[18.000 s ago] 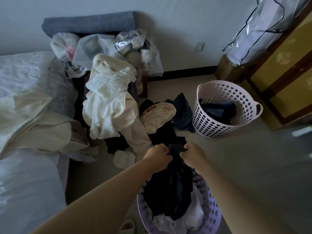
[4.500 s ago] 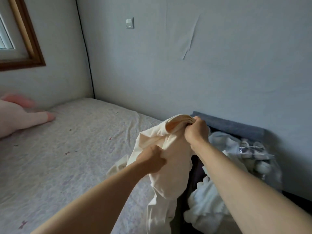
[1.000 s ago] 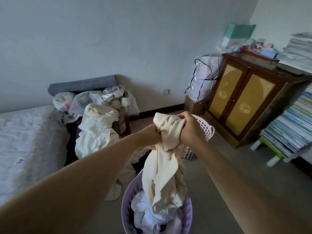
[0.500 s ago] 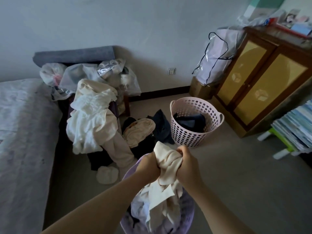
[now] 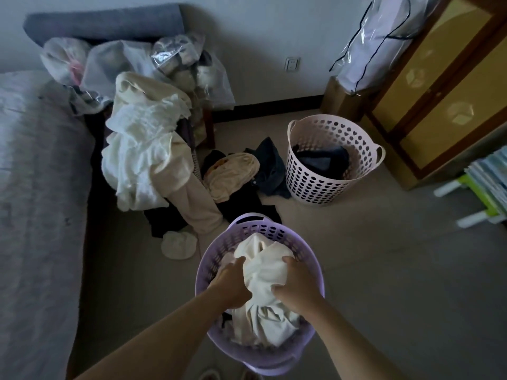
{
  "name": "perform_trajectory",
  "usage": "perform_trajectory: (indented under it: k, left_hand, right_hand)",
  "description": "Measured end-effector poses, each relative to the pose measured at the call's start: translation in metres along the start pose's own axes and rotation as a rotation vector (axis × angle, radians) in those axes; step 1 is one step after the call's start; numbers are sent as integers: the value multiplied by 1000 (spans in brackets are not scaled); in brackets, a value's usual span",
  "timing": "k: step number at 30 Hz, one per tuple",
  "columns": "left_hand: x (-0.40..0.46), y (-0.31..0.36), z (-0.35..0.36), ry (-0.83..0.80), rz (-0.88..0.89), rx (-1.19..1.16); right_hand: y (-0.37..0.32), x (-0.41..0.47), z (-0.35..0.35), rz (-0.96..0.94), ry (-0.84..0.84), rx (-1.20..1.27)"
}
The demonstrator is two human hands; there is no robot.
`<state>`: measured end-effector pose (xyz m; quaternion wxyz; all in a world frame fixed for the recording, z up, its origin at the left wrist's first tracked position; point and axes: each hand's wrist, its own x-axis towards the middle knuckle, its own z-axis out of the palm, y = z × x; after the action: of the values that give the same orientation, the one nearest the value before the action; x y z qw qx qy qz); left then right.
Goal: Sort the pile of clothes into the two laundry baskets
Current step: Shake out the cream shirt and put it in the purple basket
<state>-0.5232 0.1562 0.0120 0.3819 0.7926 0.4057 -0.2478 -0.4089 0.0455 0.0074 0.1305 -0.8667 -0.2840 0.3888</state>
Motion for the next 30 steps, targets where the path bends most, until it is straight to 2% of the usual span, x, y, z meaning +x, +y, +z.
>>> perform_trajectory:
  k: [7, 12, 17, 24, 30]
  left_hand:
    - [-22, 7, -23, 9, 39, -3]
    - [-37, 14, -49, 45, 99, 8]
    - [-49, 30, -69, 107, 148, 8]
    - [-54, 67, -77, 137, 91, 32]
    - [-52, 117, -66, 204, -35, -27]
  right_hand:
    - [-36, -31, -22, -14, 4, -38]
    - [-60, -57, -43, -68, 103, -75]
    - [-73, -71, -61, -68, 62, -108]
    - [-67, -66, -97, -120, 87, -58]
    - [-36, -45, -136, -234, 10, -95]
